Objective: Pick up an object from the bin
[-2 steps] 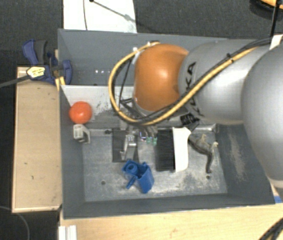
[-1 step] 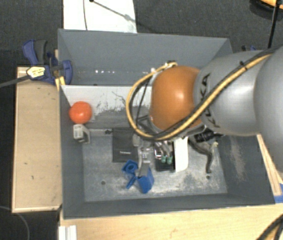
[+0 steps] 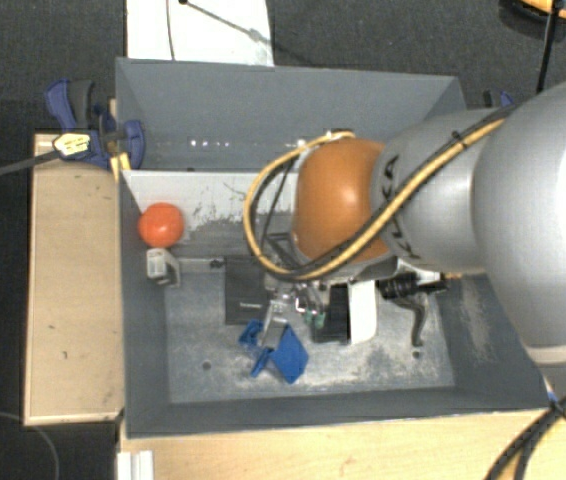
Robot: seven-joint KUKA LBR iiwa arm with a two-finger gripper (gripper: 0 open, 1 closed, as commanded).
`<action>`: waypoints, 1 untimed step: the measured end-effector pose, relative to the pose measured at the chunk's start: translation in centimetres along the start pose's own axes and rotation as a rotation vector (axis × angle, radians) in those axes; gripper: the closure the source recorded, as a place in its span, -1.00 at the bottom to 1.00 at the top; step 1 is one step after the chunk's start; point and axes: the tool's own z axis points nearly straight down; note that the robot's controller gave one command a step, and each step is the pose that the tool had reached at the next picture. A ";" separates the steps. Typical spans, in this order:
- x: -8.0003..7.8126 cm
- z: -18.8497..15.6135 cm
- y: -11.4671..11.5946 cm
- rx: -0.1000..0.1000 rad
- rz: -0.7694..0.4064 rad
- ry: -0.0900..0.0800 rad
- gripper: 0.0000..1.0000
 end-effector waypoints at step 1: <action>0.2 1.4 -0.8 0.001 0.063 0.001 -1.00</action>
Offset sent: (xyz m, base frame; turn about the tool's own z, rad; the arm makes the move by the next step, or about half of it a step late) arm -0.0182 -0.0157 -0.0386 0.0719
